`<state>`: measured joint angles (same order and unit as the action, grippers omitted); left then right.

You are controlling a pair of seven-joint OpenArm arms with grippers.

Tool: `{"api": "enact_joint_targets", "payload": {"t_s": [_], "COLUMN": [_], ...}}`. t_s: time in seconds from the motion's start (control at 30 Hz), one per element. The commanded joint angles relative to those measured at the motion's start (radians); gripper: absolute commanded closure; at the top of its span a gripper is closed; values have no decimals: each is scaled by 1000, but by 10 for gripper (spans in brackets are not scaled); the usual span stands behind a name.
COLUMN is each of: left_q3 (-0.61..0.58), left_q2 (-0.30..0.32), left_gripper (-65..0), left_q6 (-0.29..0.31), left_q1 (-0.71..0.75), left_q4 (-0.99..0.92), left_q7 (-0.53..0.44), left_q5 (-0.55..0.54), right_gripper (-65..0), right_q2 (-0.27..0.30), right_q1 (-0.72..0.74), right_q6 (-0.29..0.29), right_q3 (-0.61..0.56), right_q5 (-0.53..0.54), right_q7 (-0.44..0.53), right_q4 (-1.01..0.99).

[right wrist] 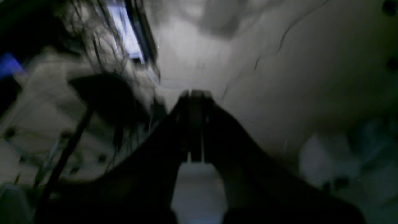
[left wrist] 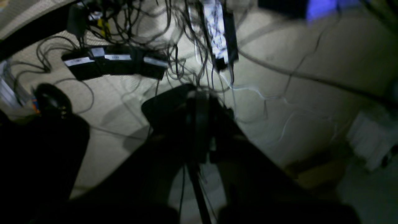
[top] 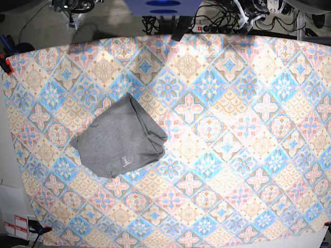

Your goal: Fold the T-shirt properly

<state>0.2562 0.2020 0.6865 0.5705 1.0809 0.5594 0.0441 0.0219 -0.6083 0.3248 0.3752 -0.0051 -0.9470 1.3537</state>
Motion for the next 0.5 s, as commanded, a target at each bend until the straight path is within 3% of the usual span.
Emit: {"api": "enact_joint_targets", "payload": {"t_s": [0.0, 0.3, 0.47], "left_q3": [2, 2, -7], "left_q2": [7, 7, 7], "left_gripper": [0, 0, 0], "left_q6": [12, 12, 12], "left_q1": [0, -231, -363], "left_q4": [-46, -534, -805], "left_q7": [-19, -252, -445], "left_q5": [6, 27, 29], "right_gripper": [-2, -2, -2], "right_q2": [28, 40, 40], "right_q1": [14, 190, 307], "right_q6": [1, 3, 3], "right_q3": [-2, -2, 0], "right_q5": [-8, -143, -253], "right_q7": [27, 271, 438], "right_q4": [-21, -463, -736]}}
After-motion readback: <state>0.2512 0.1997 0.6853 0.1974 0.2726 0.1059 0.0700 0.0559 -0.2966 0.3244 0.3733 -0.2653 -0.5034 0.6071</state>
